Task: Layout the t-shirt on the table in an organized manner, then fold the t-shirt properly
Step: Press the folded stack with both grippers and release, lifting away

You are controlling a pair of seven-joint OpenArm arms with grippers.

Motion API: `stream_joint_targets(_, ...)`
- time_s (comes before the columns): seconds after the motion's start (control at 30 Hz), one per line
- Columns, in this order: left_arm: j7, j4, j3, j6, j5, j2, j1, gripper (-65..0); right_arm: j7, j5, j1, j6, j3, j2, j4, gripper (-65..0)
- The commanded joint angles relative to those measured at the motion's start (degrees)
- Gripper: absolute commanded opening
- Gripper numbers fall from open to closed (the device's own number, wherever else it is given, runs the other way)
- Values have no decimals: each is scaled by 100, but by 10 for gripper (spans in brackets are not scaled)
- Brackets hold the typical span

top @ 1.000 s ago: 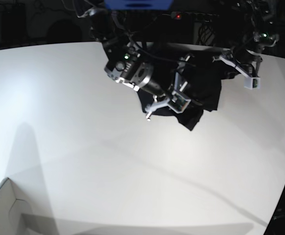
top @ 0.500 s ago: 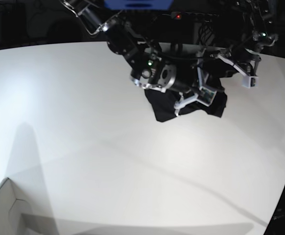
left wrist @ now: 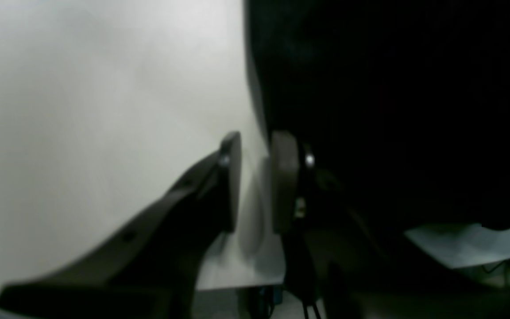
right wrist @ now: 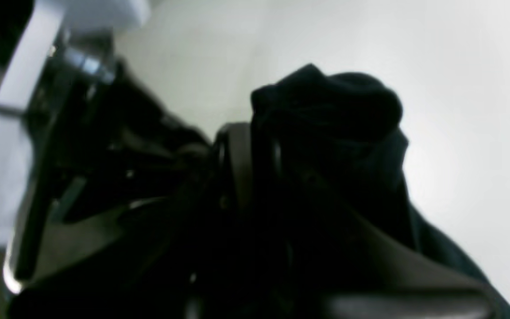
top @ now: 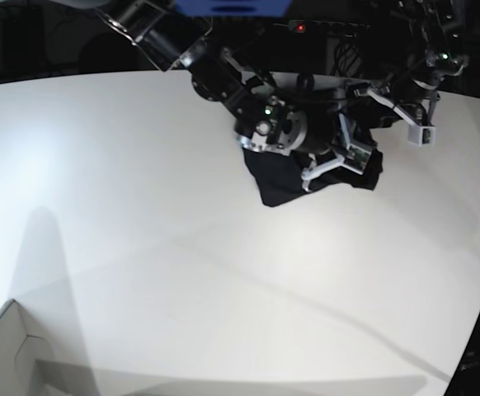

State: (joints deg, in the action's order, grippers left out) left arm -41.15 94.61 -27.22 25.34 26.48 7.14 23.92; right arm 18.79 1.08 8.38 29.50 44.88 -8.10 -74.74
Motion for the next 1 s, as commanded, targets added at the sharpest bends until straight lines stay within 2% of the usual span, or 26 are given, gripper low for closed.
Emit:
stream_joint_targets(0.0, 93, 108, -16, 55, 73, 47, -23, -534, -213, -104, 142, -9, 26, -90, -82, -602)
stream_joint_targets(0.17, 93, 108, -25, 55, 73, 38, -14, -534, -213, -104, 116, -18, 44, -90, -196, -394)
stream_joint_targets(0.3, 93, 108, -34, 55, 73, 47, -5, -534, -213, -104, -7, -18, 0, -90, -768, -304)
stream_joint_targets(0.57, 93, 117, -43, 63, 108, 56, 21, -534, -169, -104, -702, -27, -1512, -90, -1832, -298)
stream_joint_targets(0.7, 93, 117, -341, 63, 126, 56, 21, -534, -169, -95, -1256, -27, -2207, -90, -2385, -297)
stream_joint_targets(0.8, 93, 117, -544, 72, 126, 73, 21, -534, -169, -77, -1898, -27, -2418, -30, -2851, -296)
stream_joint_targets(0.97, 93, 126, -667, 72, 126, 91, 3, -534, -169, -77, -2513, -35, -2365, 120, -3053, -296)
